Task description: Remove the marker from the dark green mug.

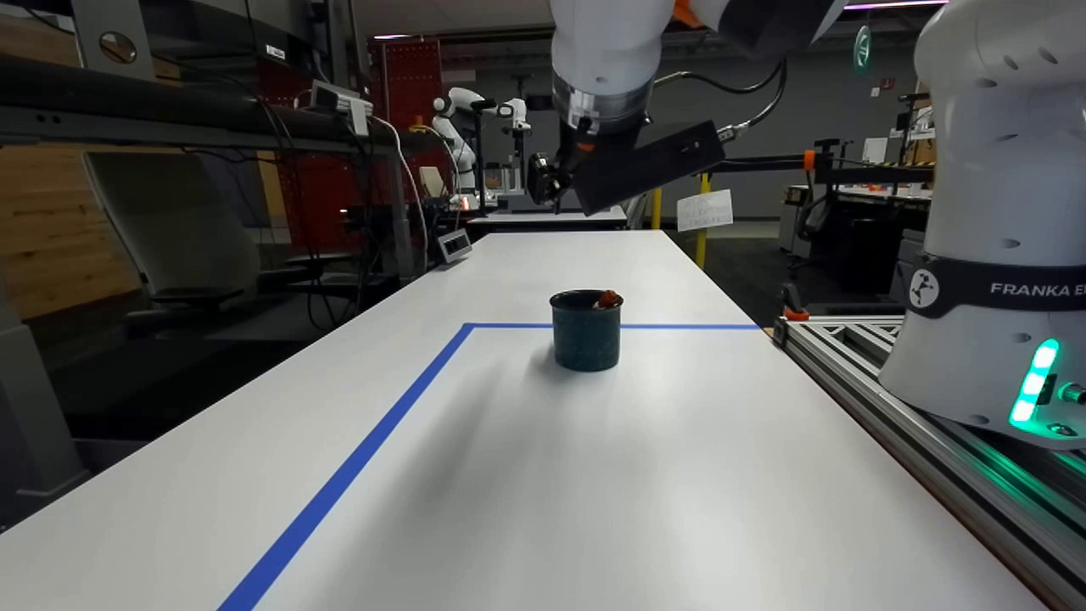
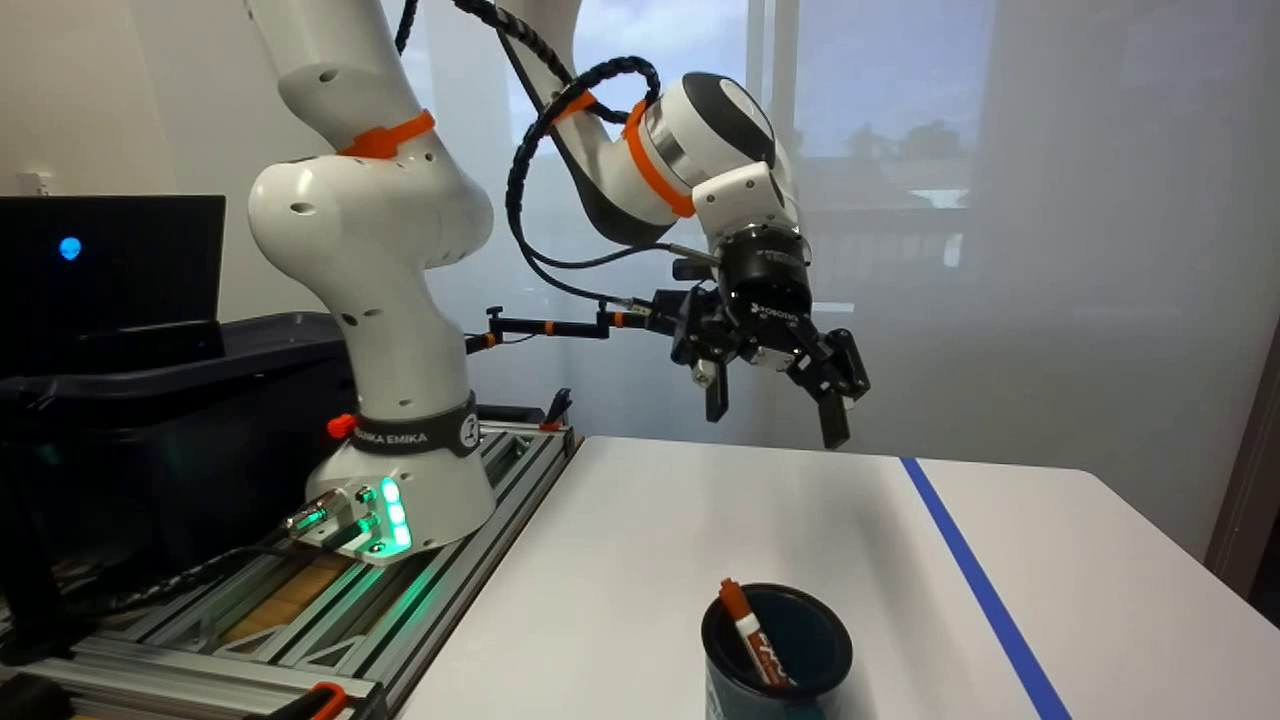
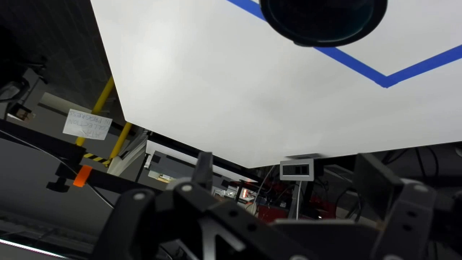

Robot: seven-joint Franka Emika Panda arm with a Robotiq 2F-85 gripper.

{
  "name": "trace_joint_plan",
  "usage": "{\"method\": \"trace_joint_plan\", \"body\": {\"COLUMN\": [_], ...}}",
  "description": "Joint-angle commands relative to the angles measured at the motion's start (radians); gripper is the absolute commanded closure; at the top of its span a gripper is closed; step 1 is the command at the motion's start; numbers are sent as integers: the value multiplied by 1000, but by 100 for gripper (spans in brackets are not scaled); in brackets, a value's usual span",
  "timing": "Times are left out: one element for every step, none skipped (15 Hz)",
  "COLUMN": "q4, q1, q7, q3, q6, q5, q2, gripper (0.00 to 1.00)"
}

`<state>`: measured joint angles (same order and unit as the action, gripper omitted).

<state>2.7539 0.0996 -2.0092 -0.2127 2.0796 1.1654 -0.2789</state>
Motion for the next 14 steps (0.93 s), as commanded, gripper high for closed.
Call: {"method": "trace_joint_plan", "body": {"q4": [-1, -1, -1, -1, -1, -1, -1, 0, 0, 0, 0, 0, 0, 0], "q1": [-61, -71, -80, -88, -97, -100, -105, -110, -111, -113, -113, -112, -112, -111], "q7": [-78, -105, -131, -167, -194, -221, -254, -281, -309, -333, -350, -367, -381, -393], "q3": [61, 70, 80, 92, 101, 110, 118, 124, 131, 137, 143, 149, 154, 158], "q6": [21, 29, 36, 57, 65, 78, 98, 112, 128, 140, 145, 150, 153, 149], "q5": [121, 156, 183, 209, 219, 237, 253, 272, 297, 313, 319, 332, 334, 334], "q2": [24, 34, 47, 59, 69, 83, 96, 107, 121, 133, 145, 156, 165, 176], "gripper": [0, 0, 0, 0, 0, 0, 0, 0, 0, 0, 0, 0, 0, 0]}}
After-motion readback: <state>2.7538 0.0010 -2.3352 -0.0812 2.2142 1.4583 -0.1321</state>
